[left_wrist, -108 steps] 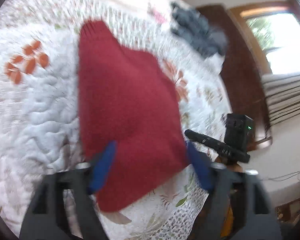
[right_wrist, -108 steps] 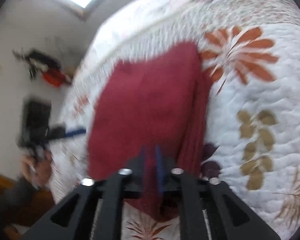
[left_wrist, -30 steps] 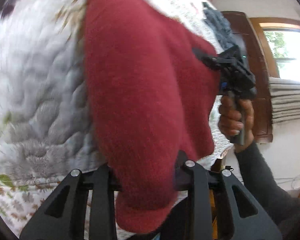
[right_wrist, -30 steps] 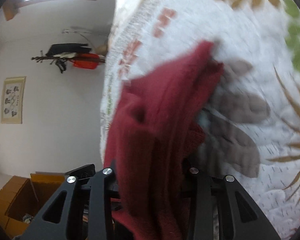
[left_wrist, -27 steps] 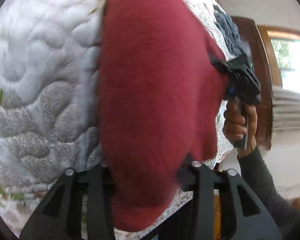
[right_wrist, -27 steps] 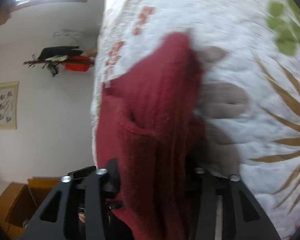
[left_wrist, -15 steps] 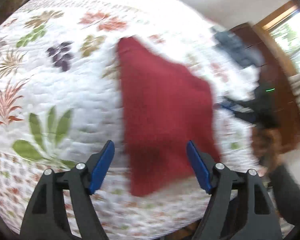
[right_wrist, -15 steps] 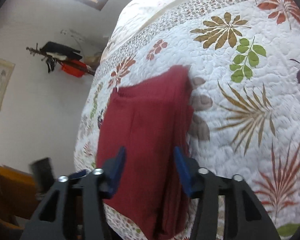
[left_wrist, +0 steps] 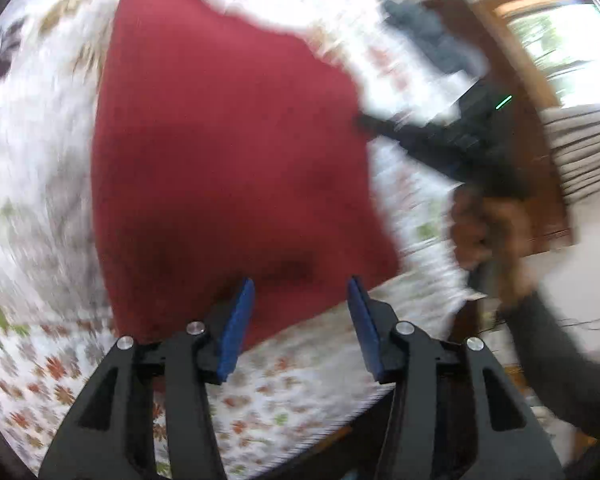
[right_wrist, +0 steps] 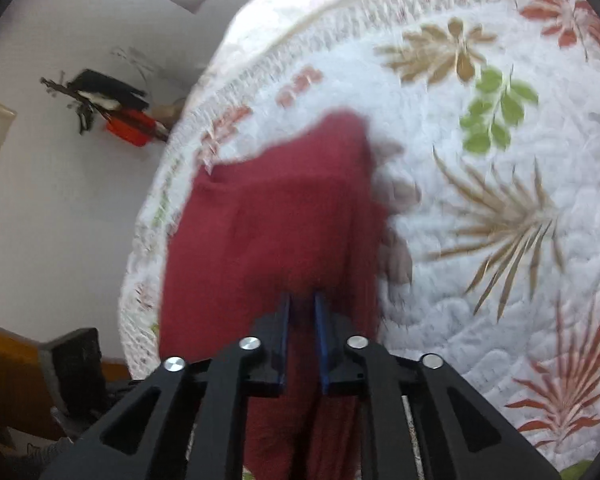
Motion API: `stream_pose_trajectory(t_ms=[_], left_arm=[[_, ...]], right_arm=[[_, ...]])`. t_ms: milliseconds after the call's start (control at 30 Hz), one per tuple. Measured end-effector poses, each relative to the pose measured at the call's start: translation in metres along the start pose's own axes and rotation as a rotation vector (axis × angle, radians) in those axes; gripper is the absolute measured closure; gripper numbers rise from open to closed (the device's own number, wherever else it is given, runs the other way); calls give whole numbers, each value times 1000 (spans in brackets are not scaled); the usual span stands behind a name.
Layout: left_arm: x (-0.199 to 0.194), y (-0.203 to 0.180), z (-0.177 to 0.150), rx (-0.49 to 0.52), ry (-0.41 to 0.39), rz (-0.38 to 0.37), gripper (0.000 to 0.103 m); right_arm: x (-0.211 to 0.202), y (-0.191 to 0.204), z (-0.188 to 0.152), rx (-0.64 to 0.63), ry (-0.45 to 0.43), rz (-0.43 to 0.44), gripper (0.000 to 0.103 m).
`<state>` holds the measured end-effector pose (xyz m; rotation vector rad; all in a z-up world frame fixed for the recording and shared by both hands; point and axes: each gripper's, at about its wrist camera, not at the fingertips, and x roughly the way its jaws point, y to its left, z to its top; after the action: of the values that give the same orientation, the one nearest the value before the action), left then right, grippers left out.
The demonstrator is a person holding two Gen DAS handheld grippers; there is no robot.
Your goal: Fold small clothes
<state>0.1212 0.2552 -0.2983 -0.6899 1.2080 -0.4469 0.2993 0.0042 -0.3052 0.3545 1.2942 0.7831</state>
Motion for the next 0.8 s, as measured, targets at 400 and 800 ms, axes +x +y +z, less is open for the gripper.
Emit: stream_pose_trajectory(t_ms=[400,800], left_arm=[[7,67,107,-107,-29,94,59],[-1,43,43,-37,-33,143,54]], right_arm=[[20,10,35,-94,19,-237,100],[42,55,-51,-394,226,-356,103]])
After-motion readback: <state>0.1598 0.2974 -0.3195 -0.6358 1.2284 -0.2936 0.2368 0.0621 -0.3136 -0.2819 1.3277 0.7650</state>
